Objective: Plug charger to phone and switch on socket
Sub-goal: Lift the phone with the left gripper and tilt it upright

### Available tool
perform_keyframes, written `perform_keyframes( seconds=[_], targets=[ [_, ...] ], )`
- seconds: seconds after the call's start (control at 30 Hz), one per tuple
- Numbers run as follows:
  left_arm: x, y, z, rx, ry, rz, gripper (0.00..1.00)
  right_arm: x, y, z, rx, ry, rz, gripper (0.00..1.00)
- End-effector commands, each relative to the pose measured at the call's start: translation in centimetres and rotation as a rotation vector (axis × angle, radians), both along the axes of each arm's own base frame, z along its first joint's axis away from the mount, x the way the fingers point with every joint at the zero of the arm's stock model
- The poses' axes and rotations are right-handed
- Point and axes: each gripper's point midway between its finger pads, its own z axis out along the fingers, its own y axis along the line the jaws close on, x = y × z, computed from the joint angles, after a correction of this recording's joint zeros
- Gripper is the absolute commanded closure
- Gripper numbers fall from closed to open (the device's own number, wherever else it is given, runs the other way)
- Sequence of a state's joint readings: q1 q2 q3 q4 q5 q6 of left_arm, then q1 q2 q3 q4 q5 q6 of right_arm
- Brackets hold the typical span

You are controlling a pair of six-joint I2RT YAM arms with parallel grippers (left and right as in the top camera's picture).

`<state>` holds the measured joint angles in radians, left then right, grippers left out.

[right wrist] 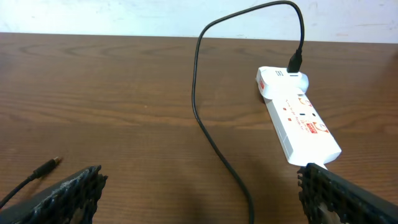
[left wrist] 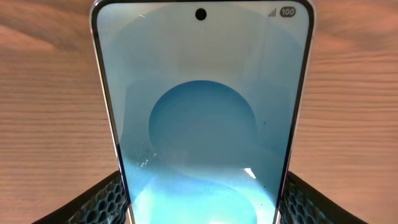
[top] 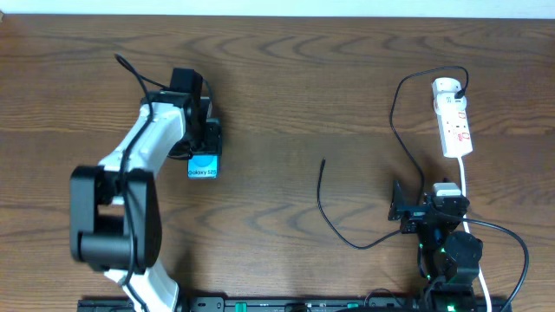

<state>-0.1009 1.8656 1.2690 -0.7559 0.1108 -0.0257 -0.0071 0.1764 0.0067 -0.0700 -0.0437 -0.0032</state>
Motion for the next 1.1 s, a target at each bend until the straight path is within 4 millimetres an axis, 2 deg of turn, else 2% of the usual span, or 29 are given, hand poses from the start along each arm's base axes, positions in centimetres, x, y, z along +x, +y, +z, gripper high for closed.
perform_keyframes(
  seconds=[0.0, 0.37, 0.53, 0.67, 1.07],
  targets=[
    [0.3, -1.2, 3.7, -0.077, -0.087, -0.008, 0.93, 0.0, 0.2, -0.1, 0.012, 0.004, 0.004, 0.01],
    [-0.4, -3.7, 12.9, -0.305, -0.270, 0.147, 0.93, 0.0, 0.2, -0.1, 0.012, 0.005, 0.004, 0.01],
    [-1.1, -3.7, 16.2, -0.397, -0.308, 0.346, 0.93, 0.0, 0.2, -0.1, 0.012, 0.004, 0.004, 0.01],
    [-1.7, -4.2, 17.6, -0.480, -0.297, 0.460, 0.93, 0.0, 0.2, -0.1, 0.012, 0.004, 0.004, 0.01],
    [-3.0, -7.7, 19.1, -0.746, -0.102, 0.611, 0.93, 0.0, 0.2, -0.1, 0.012, 0.004, 0.004, 0.01]
  ],
)
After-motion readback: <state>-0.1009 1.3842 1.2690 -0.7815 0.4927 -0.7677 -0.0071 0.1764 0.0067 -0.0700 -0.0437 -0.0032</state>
